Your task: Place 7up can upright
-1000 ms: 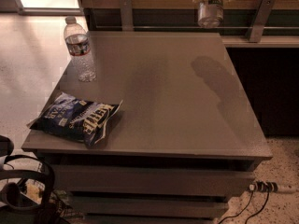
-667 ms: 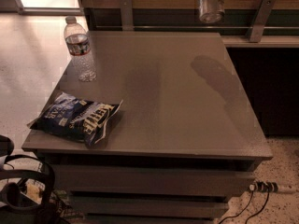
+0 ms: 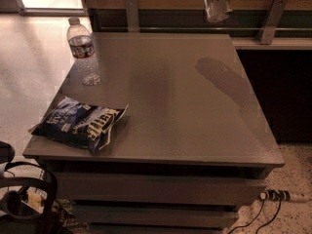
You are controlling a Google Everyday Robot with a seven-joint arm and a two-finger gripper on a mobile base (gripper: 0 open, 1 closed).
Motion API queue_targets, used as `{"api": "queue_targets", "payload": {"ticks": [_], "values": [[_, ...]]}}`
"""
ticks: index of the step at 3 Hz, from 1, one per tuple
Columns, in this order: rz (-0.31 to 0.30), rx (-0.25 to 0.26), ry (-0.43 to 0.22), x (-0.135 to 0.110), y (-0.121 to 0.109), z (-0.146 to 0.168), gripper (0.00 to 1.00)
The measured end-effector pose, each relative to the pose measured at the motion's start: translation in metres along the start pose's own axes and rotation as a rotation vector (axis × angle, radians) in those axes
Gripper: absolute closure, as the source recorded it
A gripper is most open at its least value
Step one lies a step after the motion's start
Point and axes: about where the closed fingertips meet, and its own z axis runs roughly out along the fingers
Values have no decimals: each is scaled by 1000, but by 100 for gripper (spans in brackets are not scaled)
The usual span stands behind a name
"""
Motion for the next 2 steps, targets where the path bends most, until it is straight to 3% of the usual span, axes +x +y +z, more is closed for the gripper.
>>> {"api": "queue_targets", "payload": {"ticks": [1, 2], "values": [[1, -4, -6, 0, 0, 1, 100], [85, -99, -240, -8, -31, 16, 100]]}}
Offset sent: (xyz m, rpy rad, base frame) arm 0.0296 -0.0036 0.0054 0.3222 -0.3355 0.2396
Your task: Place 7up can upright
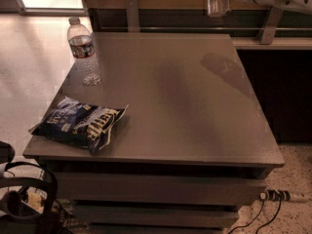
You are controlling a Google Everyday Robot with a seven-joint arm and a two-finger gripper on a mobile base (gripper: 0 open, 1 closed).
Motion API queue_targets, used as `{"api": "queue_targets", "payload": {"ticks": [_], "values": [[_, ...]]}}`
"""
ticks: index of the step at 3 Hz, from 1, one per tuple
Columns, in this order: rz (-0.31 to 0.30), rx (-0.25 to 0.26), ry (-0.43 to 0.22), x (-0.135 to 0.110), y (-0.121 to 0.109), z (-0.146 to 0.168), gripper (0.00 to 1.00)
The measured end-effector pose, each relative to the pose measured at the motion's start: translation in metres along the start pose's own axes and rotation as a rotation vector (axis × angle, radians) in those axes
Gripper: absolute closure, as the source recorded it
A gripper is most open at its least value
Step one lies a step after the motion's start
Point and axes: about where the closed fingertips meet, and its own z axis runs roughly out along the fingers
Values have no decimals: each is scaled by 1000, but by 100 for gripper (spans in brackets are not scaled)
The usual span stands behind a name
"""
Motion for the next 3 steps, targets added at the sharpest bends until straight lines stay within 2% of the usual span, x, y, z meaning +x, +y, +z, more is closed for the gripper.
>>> {"api": "queue_targets", "payload": {"ticks": [1, 2, 3], "values": [[120, -27, -168, 4, -69, -11, 100], [165, -286, -286, 25, -47, 34, 100], [60, -392, -383, 12, -34, 39, 100]]}}
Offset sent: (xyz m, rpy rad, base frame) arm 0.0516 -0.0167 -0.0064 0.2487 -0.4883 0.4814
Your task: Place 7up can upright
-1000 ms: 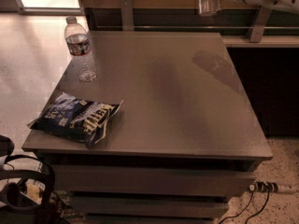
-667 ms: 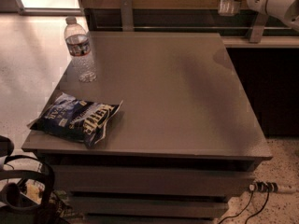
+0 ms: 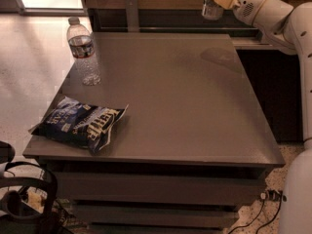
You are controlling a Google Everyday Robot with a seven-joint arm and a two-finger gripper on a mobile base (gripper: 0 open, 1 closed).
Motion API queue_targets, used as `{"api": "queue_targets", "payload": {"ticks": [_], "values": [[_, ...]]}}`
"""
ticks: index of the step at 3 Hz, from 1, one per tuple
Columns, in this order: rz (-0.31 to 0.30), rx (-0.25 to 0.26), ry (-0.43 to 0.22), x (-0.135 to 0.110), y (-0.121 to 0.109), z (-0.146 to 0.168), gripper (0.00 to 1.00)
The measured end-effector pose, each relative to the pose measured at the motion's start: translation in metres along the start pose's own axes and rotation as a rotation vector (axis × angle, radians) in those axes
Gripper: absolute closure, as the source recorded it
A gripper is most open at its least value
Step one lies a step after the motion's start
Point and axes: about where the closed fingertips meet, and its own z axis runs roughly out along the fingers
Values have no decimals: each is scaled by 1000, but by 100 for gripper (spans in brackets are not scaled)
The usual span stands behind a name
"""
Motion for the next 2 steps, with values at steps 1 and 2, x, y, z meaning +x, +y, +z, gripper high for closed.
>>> {"api": "queue_targets", "payload": {"ticks": [1, 2], "values": [[-55, -12, -21, -14, -1, -5, 100], [-55, -12, -21, -14, -1, -5, 100]]}}
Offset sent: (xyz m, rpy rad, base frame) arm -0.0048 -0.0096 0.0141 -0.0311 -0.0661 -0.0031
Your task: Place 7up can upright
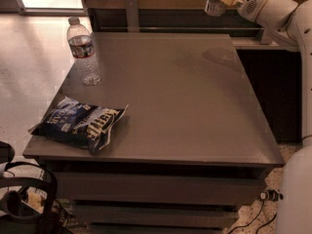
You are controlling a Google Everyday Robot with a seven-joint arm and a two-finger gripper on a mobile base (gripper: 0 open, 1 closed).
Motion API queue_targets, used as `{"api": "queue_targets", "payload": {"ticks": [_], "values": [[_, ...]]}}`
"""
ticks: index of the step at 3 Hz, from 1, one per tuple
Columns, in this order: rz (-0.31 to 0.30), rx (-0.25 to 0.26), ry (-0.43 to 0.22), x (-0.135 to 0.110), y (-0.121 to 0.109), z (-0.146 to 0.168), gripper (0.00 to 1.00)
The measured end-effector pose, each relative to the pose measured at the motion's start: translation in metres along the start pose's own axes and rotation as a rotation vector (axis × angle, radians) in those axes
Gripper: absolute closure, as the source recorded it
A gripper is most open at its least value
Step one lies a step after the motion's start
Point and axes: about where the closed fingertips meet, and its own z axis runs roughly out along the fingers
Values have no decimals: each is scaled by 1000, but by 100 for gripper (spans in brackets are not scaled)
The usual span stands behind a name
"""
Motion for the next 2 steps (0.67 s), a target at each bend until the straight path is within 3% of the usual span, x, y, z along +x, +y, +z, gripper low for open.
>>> {"api": "queue_targets", "payload": {"ticks": [2], "values": [[31, -16, 152, 22, 18, -19, 100]]}}
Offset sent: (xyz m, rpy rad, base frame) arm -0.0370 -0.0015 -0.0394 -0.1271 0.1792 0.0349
